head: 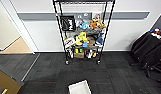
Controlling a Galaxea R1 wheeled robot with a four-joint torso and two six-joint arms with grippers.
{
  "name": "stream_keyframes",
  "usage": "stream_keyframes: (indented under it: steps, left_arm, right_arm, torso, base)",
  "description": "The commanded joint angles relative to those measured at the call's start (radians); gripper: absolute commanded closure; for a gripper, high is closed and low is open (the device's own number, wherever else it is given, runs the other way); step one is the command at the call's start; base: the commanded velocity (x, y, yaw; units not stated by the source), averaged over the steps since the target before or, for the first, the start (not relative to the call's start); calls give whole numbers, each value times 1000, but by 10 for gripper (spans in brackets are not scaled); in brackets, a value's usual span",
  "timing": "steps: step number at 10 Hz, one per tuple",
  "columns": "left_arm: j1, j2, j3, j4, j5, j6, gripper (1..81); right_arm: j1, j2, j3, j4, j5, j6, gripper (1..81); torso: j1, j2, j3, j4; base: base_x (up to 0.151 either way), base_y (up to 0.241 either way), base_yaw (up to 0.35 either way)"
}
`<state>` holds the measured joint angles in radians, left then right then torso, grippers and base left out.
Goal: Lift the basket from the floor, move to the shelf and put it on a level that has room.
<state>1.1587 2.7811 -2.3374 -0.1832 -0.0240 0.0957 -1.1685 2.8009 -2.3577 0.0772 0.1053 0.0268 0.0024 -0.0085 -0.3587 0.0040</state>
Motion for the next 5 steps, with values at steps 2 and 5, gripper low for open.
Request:
stream_keyframes:
  steps: [2,5]
  left_arm:
    - [-46,-15,13,-7,59,-2,10]
    - [-41,-15,13,-7,59,-2,10]
  right_arm:
    - [49,-18,9,6,-52,1,10]
    - [49,-18,9,6,-52,1,10]
  torso:
    - [0,0,0,0]
    - [0,0,0,0]
  base:
    - [96,0,0]
    - [92,0,0]
